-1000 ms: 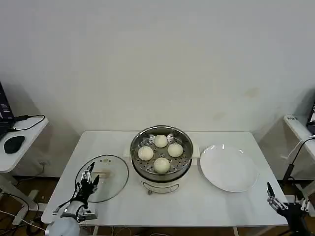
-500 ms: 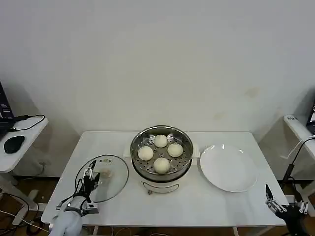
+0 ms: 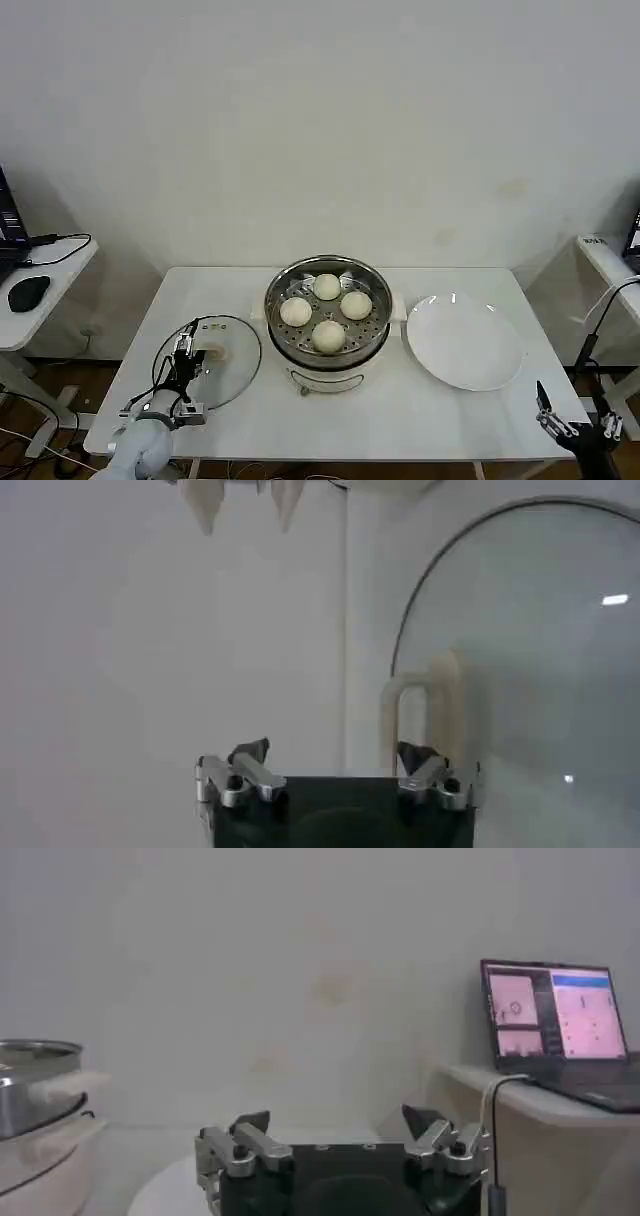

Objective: Take steamed baozi put them in steamer then cover it.

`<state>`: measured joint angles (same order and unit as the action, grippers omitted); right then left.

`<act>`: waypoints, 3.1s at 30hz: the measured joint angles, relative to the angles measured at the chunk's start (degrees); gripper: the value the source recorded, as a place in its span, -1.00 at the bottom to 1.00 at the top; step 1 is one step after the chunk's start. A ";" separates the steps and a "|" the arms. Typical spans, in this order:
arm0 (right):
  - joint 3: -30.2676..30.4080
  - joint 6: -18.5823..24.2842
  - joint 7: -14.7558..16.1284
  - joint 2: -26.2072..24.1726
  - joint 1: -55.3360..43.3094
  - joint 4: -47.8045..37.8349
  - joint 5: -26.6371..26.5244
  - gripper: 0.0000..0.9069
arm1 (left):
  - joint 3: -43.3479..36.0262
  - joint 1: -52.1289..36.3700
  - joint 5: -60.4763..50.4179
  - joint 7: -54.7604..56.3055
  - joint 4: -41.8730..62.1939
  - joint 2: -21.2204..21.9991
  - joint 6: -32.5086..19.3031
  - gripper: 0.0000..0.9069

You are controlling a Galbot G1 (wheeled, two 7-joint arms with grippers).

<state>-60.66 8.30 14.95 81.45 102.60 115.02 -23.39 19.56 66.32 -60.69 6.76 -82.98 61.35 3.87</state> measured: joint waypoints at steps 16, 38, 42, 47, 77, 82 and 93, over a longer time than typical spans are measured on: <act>0.36 0.42 0.12 0.51 0.11 -0.22 1.00 1.00 | -0.13 0.05 -0.76 1.82 1.17 1.64 -0.40 -1.00; 1.97 0.79 0.02 0.71 -0.35 -0.32 2.42 1.00 | 4.85 3.84 -4.38 7.53 -3.96 2.39 -2.22 -1.00; 2.28 0.81 0.02 0.46 -0.43 -0.01 2.84 1.00 | 6.84 5.73 -2.93 7.63 -7.86 1.32 -0.67 -1.00; 2.68 0.95 0.01 0.18 -0.70 -0.02 3.29 1.00 | 9.10 7.37 0.10 6.74 -13.30 -1.09 2.01 -1.00; 5.16 1.14 -0.74 3.61 -1.23 0.24 7.71 1.00 | -16.00 -13.45 15.66 -2.84 -27.67 -8.82 22.69 -1.00; 5.61 1.01 -1.15 4.57 -1.30 0.47 8.47 1.00 | -21.75 -18.34 15.64 -3.61 -25.93 -6.95 24.45 -1.00; 6.35 0.73 -1.45 5.29 -1.71 0.58 9.56 1.00 | -31.09 -24.33 11.30 -6.05 -20.63 -1.46 27.62 -1.00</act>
<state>-54.31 9.02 13.50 86.73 100.89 115.60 -13.83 -11.52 41.99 -49.39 0.71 -103.61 59.88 31.50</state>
